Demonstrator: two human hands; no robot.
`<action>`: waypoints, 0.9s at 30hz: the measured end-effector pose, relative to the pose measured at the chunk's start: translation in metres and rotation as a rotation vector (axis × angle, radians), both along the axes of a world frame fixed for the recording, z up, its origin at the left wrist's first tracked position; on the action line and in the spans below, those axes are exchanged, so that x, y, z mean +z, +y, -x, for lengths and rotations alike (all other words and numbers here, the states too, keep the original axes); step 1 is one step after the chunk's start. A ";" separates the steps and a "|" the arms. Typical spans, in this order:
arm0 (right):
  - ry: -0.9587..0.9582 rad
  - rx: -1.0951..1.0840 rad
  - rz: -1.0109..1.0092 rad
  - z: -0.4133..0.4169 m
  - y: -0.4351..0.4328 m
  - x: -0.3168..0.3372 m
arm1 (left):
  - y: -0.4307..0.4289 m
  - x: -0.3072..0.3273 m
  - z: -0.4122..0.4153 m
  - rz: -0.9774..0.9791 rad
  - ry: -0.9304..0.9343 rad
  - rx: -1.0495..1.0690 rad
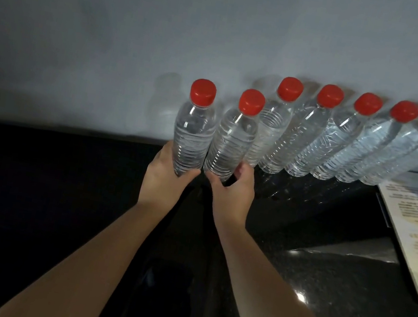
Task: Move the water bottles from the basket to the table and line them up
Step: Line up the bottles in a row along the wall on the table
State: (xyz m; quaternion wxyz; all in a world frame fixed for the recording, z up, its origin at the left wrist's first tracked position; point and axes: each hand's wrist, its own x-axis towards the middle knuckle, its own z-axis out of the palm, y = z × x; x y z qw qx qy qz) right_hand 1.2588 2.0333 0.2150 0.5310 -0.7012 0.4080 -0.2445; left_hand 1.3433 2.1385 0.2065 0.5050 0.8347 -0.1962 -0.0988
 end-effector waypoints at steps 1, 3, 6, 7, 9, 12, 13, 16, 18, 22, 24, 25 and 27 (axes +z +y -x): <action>0.008 -0.002 0.015 0.002 -0.001 0.000 | 0.001 -0.001 0.001 -0.012 -0.013 -0.008; 0.027 -0.005 0.049 0.004 -0.003 0.001 | 0.002 -0.002 0.000 -0.048 -0.040 -0.006; 0.037 -0.012 0.043 0.005 -0.008 -0.001 | -0.001 -0.002 -0.004 -0.068 -0.055 0.015; 0.031 -0.017 0.027 0.004 -0.009 -0.001 | -0.003 -0.002 -0.005 -0.067 -0.052 0.020; 0.024 -0.024 0.002 0.001 -0.011 -0.002 | -0.007 -0.002 -0.008 -0.054 -0.044 0.033; 0.025 -0.036 0.010 -0.003 -0.010 -0.003 | -0.012 -0.002 -0.012 -0.033 -0.026 0.063; 0.027 -0.045 0.023 -0.004 -0.010 -0.003 | -0.013 -0.002 -0.014 -0.033 -0.026 0.067; 0.047 -0.075 0.051 -0.007 -0.007 -0.004 | -0.016 -0.001 -0.020 -0.046 -0.033 0.070; 0.070 -0.078 0.059 -0.010 -0.007 -0.005 | -0.018 -0.001 -0.023 -0.063 -0.045 0.073; 0.099 -0.064 0.079 -0.020 -0.009 -0.006 | -0.019 0.000 -0.029 -0.074 -0.046 0.081; 0.083 -0.070 0.096 -0.024 -0.011 -0.007 | -0.018 0.000 -0.029 -0.081 -0.058 0.077; 0.084 -0.068 0.104 -0.025 -0.011 -0.008 | -0.018 0.000 -0.029 -0.086 -0.064 0.076; 0.089 -0.062 0.108 -0.025 -0.010 -0.010 | -0.018 0.001 -0.028 -0.092 -0.077 0.077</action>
